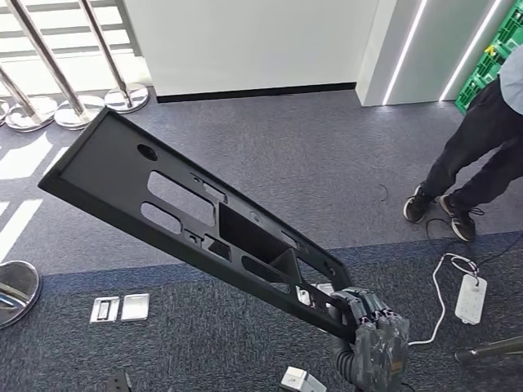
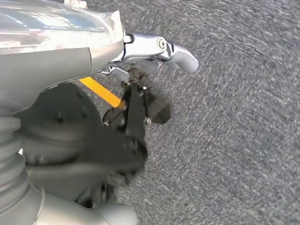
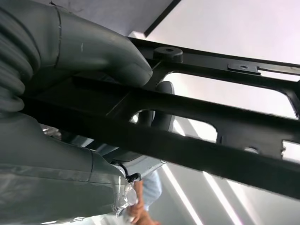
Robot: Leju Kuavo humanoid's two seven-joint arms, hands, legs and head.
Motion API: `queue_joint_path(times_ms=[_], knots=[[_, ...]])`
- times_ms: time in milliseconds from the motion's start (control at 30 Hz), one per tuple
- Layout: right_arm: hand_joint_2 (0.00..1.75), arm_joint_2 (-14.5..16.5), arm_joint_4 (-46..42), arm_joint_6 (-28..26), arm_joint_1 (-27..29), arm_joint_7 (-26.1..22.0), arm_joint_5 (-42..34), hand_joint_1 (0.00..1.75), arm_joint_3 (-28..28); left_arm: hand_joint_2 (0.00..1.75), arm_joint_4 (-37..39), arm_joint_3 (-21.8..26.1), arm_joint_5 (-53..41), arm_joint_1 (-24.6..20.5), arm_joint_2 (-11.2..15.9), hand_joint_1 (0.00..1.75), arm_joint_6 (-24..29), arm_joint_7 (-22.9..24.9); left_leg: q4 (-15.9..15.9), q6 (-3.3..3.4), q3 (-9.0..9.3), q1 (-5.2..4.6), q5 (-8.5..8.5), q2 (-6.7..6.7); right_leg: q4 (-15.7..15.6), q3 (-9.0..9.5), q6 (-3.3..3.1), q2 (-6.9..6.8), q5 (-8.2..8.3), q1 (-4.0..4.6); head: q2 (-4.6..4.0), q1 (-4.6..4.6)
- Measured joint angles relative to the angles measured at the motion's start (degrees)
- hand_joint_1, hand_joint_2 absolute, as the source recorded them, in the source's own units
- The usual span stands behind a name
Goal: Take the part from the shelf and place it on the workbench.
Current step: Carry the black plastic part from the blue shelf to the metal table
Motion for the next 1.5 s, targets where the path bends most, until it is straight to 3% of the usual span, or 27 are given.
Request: queue_joint_path(times_ms=[67, 100, 167, 233, 300, 367, 433, 500, 567, 600, 633, 733, 800, 867, 933, 967, 1033, 1100, 1133, 1167, 1233, 1267, 1333, 1367, 1400, 1433, 1500], knots=[[1.75, -0.01, 0.05, 0.01, 0.06, 0.08, 0.03, 1.75, 0.01, 1.75, 0.00, 0.02, -0.01, 0.07, 0.02, 0.00, 0.07, 0.00, 7.10, 0.13, -4.06, -0.16, -2.07, -0.89, 0.01, 0.17, -0.28, 1.51, -0.14, 0.13, 0.01, -0.08], [1.75, -0.01, 0.08, 0.01, 0.11, 0.10, 0.03, 1.75, 0.01, 1.75, 0.00, 0.03, 0.01, 0.08, 0.03, 0.00, 0.09, 0.00, 8.14, 0.28, -5.07, -0.23, -1.50, -1.05, 0.02, 0.32, -0.33, 2.39, -0.21, 0.20, 0.01, -0.09], [1.75, -0.01, 0.09, 0.02, 0.16, 0.11, 0.05, 1.75, 0.01, 1.75, 0.00, 0.04, 0.02, 0.09, 0.04, 0.00, 0.10, 0.00, 3.42, 0.81, -3.96, -0.31, 2.81, -1.65, 0.05, 0.78, -0.31, 4.17, -0.42, 0.27, 0.01, -0.09], [1.75, -0.02, 0.13, 0.03, 0.16, 0.13, 0.10, 1.75, 0.01, 1.75, 0.00, 0.04, -0.01, 0.13, 0.11, 0.00, 0.10, 0.00, -3.95, 1.45, -1.36, -0.24, 6.84, -4.21, 0.17, 1.01, -0.05, 5.73, -0.69, 0.26, 0.00, -0.03], [1.75, -0.03, 0.16, 0.04, 0.21, 0.25, 0.19, 1.75, 0.02, 1.75, 0.00, 0.04, -0.04, 0.10, 0.17, 0.00, 0.10, -0.01, -7.24, 1.72, -0.17, -0.30, 7.74, -6.08, 0.23, 0.73, 0.55, 6.96, -0.77, 0.00, 0.00, -0.03], [1.75, -0.05, 0.15, 0.04, 0.31, 0.36, 0.28, 1.75, 0.01, 1.75, -0.01, 0.04, 0.00, -0.05, 0.11, 0.00, 0.08, -0.02, -7.79, 1.89, 0.09, -0.36, 7.69, -5.35, 0.12, 0.50, 1.28, 7.76, -0.80, -0.25, 0.01, -0.08], [1.75, -0.09, 0.12, 0.02, 0.25, 0.37, 0.34, 1.75, 0.00, 1.75, -0.01, 0.04, 0.04, -0.16, 0.00, 0.00, -0.01, -0.09, -8.33, 2.35, 0.56, -0.13, 7.75, -4.04, 1.57, -0.09, 2.04, 5.37, -1.97, -0.06, 0.01, 0.09], [1.75, -0.13, 0.12, 0.00, 0.11, 0.39, 0.43, 1.75, 0.01, 1.75, -0.01, 0.03, 0.03, -0.12, -0.04, 0.00, -0.18, -0.23, -8.62, 2.73, 1.04, 0.00, 7.59, -2.43, 7.34, -2.83, 2.82, 1.71, -5.05, -0.06, 0.00, 0.29], [1.75, -0.18, 0.18, 0.01, 0.15, 0.43, 0.52, 1.75, 0.01, 1.75, -0.01, 0.03, 0.03, 0.04, -0.03, 0.00, -0.34, -0.34, -8.62, 2.82, 1.34, 0.01, 7.25, -0.80, 14.42, -6.58, 3.46, 0.53, -7.52, -0.51, 0.00, 0.31], [1.75, -0.21, 0.22, 0.02, 0.21, 0.45, 0.55, 1.75, 0.02, 1.75, -0.01, 0.04, 0.03, 0.09, -0.03, 0.00, -0.40, -0.37, -8.62, 2.76, 1.51, 0.04, 7.06, -0.07, 15.83, -7.48, 3.72, 0.34, -7.34, -0.71, 0.01, 0.30], [1.75, -0.24, 0.27, 0.02, 0.24, 0.49, 0.56, 1.75, 0.01, 1.75, 0.00, 0.04, 0.03, 0.11, -0.03, 0.00, -0.46, -0.39, -8.61, 2.64, 1.75, 0.09, 6.83, 0.60, 14.91, -7.22, 3.92, 0.12, -6.03, -0.85, 0.01, 0.30], [1.75, -0.32, 0.32, 0.03, 0.15, 0.58, 0.57, 1.75, -0.01, 1.75, 0.00, 0.03, 0.03, 0.08, -0.05, 0.00, -0.81, -0.68, -8.62, 1.84, 2.89, 0.13, 5.92, 2.26, 3.87, -2.00, 3.89, -2.44, -0.35, -0.64, 0.01, 0.31], [1.75, -0.35, 0.35, 0.04, 0.07, 0.59, 0.61, 1.75, 0.02, 1.75, 0.00, 0.03, 0.01, 0.06, -0.06, 0.00, -1.20, -0.96, -8.66, 1.17, 3.36, -0.10, 5.46, 3.14, 0.48, -0.48, 3.13, -3.69, 0.27, -0.08, 0.00, 0.25], [1.75, -0.44, 0.35, 0.04, 0.11, 0.60, 0.63, 1.75, 0.03, 1.75, 0.00, 0.02, 0.02, 0.00, -0.06, 0.00, -1.57, -1.14, -8.92, 0.56, 3.77, -0.15, 5.20, 4.09, 0.38, -0.60, 2.15, -2.72, 0.06, 0.11, 0.00, 0.20], [1.75, -0.52, 0.33, 0.02, 0.12, 0.61, 0.64, 1.75, 0.03, 1.75, 0.00, 0.02, 0.05, -0.07, -0.04, 0.00, -1.76, -1.25, -8.07, 0.13, 3.76, 0.06, 4.15, 2.95, 0.00, -0.41, 1.34, -1.53, 0.19, -0.14, 0.00, 0.16], [1.75, -0.52, 0.33, 0.01, 0.05, 0.61, 0.66, 1.75, 0.06, 1.75, 0.00, 0.03, 0.03, -0.06, -0.02, 0.00, -1.78, -1.27, -5.96, 0.03, 2.86, 0.15, 2.83, 1.67, -0.20, -0.27, 0.96, -0.95, 0.27, -0.30, 0.00, 0.08], [1.75, -0.53, 0.38, 0.02, -0.07, 0.61, 0.68, 1.75, 0.12, 1.75, 0.00, 0.04, 0.00, 0.00, 0.02, 0.00, -1.82, -1.36, 1.70, 0.04, -1.01, 0.13, -0.65, -0.51, -0.25, -0.20, 0.48, 0.31, 0.22, -0.32, 0.00, -0.03], [1.75, -0.54, 0.59, 0.03, -0.06, 0.62, 0.68, 1.75, 0.15, 1.75, 0.00, 0.04, -0.01, 0.08, 0.06, 0.00, -1.89, -1.51, 7.77, 0.13, -4.69, 0.01, -1.94, -1.02, -0.23, -0.05, 0.33, 1.89, 0.12, -0.21, 0.00, -0.07], [1.75, -0.54, 0.72, 0.04, -0.06, 0.63, 0.67, 1.75, 0.16, 1.75, 0.00, 0.04, -0.01, 0.10, 0.07, 0.00, -1.97, -1.59, 7.78, 0.27, -5.21, -0.05, -0.85, -1.12, -0.22, 0.09, 0.32, 2.74, 0.06, -0.17, 0.00, -0.08], [1.75, -0.54, 0.84, 0.04, -0.06, 0.64, 0.68, 1.75, 0.18, 1.75, 0.00, 0.04, -0.01, 0.12, 0.07, 0.00, -2.07, -1.66, 5.38, 0.48, -4.61, -0.08, 1.33, -1.34, -0.21, 0.30, 0.36, 3.62, -0.03, -0.16, 0.00, -0.08], [1.75, -0.54, 0.98, 0.04, -0.08, 0.66, 0.69, 1.75, 0.21, 1.75, 0.00, 0.05, -0.02, 0.13, 0.10, 0.00, -2.29, -1.74, -2.28, 1.00, -1.96, -0.02, 5.99, -3.14, -0.12, 0.64, 0.63, 5.26, -0.30, -0.10, 0.00, -0.06], [1.75, -0.54, 1.05, 0.04, -0.11, 0.66, 0.68, 1.75, 0.24, 1.75, 0.00, 0.05, -0.03, 0.13, 0.12, 0.00, -2.37, -1.78, -5.28, 1.16, -0.83, 0.04, 7.28, -4.20, 0.00, 0.62, 0.86, 5.96, -0.42, -0.08, -0.01, -0.04], [1.75, -0.54, 1.13, 0.04, -0.09, 0.70, 0.63, 1.75, 0.27, 1.75, 0.00, 0.07, -0.02, 0.06, 0.16, 0.00, -2.43, -1.85, -7.26, 1.38, -0.06, -0.02, 7.47, -5.41, 0.08, 0.35, 1.51, 7.07, -0.49, -0.24, -0.01, -0.01], [1.75, -0.56, 1.14, 0.04, -0.04, 0.73, 0.61, 1.75, 0.28, 1.75, 0.00, 0.07, 0.00, 0.00, 0.15, 0.00, -2.53, -1.91, -7.50, 1.53, 0.06, -0.06, 7.47, -5.06, 0.02, 0.23, 1.88, 7.62, -0.46, -0.39, 0.00, -0.02], [1.75, -0.58, 1.14, 0.04, 0.03, 0.74, 0.60, 1.75, 0.28, 1.75, -0.01, 0.07, 0.02, -0.08, 0.13, 0.00, -2.67, -1.96, -7.65, 1.78, 0.17, -0.04, 7.52, -4.57, 0.09, 0.19, 2.24, 7.45, -0.59, -0.46, 0.01, -0.02], [1.75, -0.62, 1.14, 0.03, 0.02, 0.75, 0.61, 1.75, 0.28, 1.75, -0.01, 0.07, 0.04, -0.13, 0.09, 0.00, -2.83, -2.03, -7.80, 2.10, 0.33, 0.05, 7.55, -3.97, 0.74, -0.08, 2.60, 6.36, -1.12, -0.41, 0.01, 0.06], [1.75, -0.72, 1.17, 0.02, -0.20, 0.90, 0.61, 1.75, 0.32, 1.75, -0.01, 0.07, 0.03, -0.08, 0.04, 0.00, -3.21, -2.16, -8.04, 2.64, 0.66, 0.20, 7.49, -2.56, 5.09, -2.00, 3.24, 2.88, -3.65, -0.34, 0.01, 0.21]])
